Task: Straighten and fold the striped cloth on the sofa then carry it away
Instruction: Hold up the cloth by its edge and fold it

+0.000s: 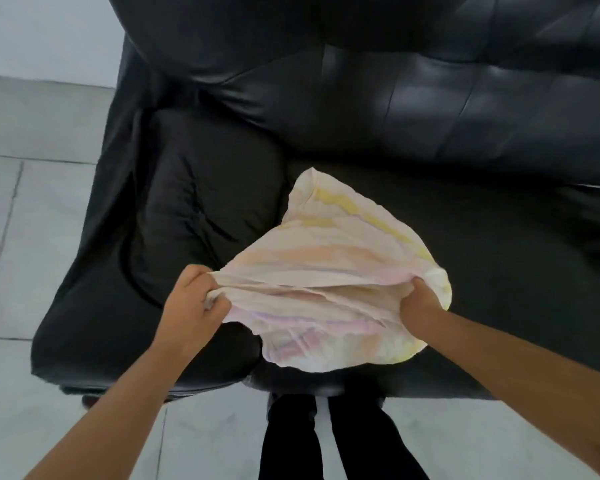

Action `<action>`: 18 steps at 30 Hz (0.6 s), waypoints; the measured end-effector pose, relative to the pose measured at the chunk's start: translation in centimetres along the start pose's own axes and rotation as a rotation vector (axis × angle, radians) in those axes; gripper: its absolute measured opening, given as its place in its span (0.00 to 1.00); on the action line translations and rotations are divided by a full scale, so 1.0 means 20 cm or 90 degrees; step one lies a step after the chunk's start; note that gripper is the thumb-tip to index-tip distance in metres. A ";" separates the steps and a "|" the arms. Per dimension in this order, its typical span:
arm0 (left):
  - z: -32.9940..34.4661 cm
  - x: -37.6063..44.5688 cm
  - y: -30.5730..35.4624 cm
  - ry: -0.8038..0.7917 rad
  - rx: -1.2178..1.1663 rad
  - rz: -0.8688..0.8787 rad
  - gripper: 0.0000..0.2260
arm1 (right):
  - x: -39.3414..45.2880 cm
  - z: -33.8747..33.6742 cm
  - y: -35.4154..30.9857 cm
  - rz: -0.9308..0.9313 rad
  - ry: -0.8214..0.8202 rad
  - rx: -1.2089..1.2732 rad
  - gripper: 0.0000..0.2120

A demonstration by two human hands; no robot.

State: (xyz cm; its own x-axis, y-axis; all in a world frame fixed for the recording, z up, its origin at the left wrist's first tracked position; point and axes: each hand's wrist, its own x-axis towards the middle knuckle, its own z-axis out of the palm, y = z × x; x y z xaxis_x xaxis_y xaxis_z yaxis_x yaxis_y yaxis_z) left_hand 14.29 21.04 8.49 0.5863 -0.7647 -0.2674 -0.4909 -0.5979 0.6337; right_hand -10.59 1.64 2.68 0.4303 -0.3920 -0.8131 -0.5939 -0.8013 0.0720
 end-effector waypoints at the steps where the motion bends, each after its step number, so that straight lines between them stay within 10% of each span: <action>1: 0.02 0.02 0.02 0.001 -0.012 0.007 0.09 | -0.03 0.00 0.02 -0.091 -0.038 -0.099 0.16; 11: 0.01 0.07 -0.07 0.083 -0.064 -0.051 0.12 | -0.31 0.11 0.11 -0.353 0.120 -0.245 0.15; 15: -0.01 0.06 -0.08 0.070 -0.043 -0.070 0.17 | -0.30 0.14 0.11 -0.292 0.092 -0.249 0.34; 18: 0.00 0.05 -0.07 0.044 -0.040 -0.063 0.11 | -0.32 0.06 0.03 -0.217 0.007 -0.311 0.19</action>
State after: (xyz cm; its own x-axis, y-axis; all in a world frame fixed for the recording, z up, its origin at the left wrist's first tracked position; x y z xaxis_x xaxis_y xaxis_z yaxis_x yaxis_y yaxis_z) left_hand 15.52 21.05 7.30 0.6745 -0.6824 -0.2817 -0.3875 -0.6520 0.6517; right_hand -14.57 4.27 7.25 0.5499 -0.0787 -0.8315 -0.0400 -0.9969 0.0679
